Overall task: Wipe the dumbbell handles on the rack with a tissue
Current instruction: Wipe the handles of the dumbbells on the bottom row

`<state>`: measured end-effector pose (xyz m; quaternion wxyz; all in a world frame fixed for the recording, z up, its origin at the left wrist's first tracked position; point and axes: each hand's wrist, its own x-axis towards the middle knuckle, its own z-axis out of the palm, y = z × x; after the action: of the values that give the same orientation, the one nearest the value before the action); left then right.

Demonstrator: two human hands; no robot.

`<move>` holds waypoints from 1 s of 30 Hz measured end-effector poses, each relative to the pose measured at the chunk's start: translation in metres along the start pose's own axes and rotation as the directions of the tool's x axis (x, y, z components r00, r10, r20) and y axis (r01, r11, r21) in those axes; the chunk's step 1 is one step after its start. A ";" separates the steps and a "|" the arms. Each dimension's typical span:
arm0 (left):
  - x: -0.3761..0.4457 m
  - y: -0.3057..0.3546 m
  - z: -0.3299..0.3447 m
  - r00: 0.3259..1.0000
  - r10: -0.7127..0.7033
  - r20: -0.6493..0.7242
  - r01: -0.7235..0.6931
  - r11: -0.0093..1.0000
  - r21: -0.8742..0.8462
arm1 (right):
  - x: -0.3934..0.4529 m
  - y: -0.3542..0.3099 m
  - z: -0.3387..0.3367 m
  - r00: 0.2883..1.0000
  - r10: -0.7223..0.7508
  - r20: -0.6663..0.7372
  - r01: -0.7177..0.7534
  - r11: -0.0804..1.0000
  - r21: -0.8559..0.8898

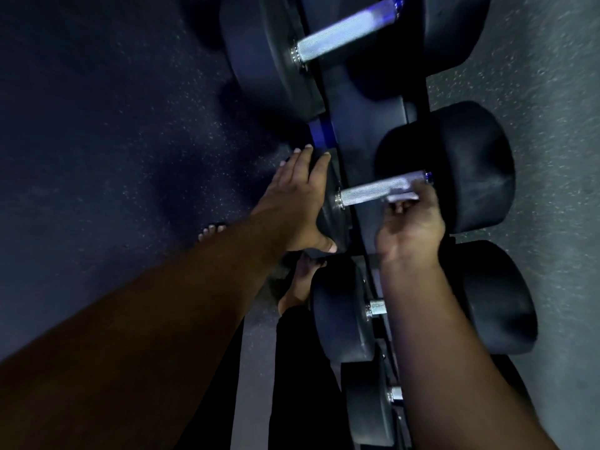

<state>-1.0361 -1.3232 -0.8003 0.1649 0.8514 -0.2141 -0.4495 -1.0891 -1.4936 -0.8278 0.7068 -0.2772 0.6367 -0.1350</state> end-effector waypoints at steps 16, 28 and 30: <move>0.000 0.001 0.001 1.000 0.006 -0.015 -0.006 1.000 0.000 | -0.005 -0.007 0.008 0.996 -0.084 0.043 0.076 0.984 0.158; -0.001 0.002 0.001 1.000 0.011 -0.027 -0.011 1.000 -0.006 | -0.006 0.015 0.010 0.994 -0.073 0.077 0.075 0.997 -0.031; -0.001 0.003 0.000 1.000 0.005 -0.025 -0.005 1.000 -0.007 | -0.005 0.021 0.016 0.997 -0.009 0.082 0.014 0.999 -0.053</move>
<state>-1.0372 -1.3250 -0.7985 0.1720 0.8558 -0.2126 -0.4391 -1.0777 -1.4709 -0.8352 0.7239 -0.3050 0.6089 -0.1105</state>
